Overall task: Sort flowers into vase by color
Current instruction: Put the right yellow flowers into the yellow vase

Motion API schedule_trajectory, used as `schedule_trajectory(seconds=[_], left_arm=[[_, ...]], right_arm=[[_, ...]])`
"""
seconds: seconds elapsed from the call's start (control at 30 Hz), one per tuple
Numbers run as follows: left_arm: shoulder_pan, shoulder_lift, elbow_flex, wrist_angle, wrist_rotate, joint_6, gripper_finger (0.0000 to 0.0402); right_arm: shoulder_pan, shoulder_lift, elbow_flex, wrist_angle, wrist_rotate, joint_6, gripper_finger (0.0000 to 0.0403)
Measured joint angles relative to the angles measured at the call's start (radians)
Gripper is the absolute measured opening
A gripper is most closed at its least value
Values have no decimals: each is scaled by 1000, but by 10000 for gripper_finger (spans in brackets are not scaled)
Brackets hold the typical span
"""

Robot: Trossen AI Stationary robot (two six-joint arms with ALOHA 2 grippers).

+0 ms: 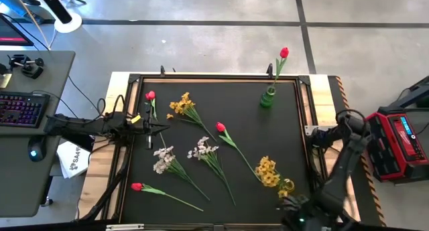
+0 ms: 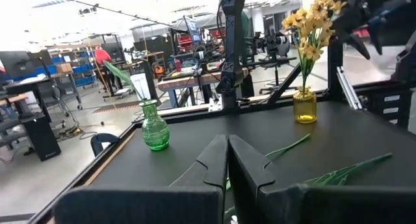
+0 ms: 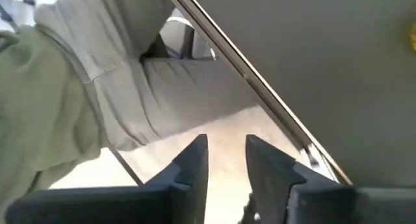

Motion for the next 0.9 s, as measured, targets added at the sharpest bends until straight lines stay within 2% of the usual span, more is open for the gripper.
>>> schedule_trajectory(seconds=[0.1,0.27,0.37,0.5,0.67,0.8,0.9], left_arm=[[0,0,0,-2,0,-21,0],[0,0,-1,-14,0,-21,0],[0,0,-1,-15,0,-21,0],[0,0,-1,-14,-18,-43,0],[0,0,-1,-14,-52,-86,0],[-1,0,-1,-13,-60,-93,0],[-1,0,-1,-13,-87,-93,0]], right_arm=[[74,-1,27,-53,129,72,67],[189,36,-33,-13,378,197,51],[213,74,-72,-13,470,226,51],[211,88,-92,-2,523,221,82],[221,88,-94,-39,581,98,169],[207,88,-92,-66,549,-99,225],[189,88,-92,-165,500,-113,229]])
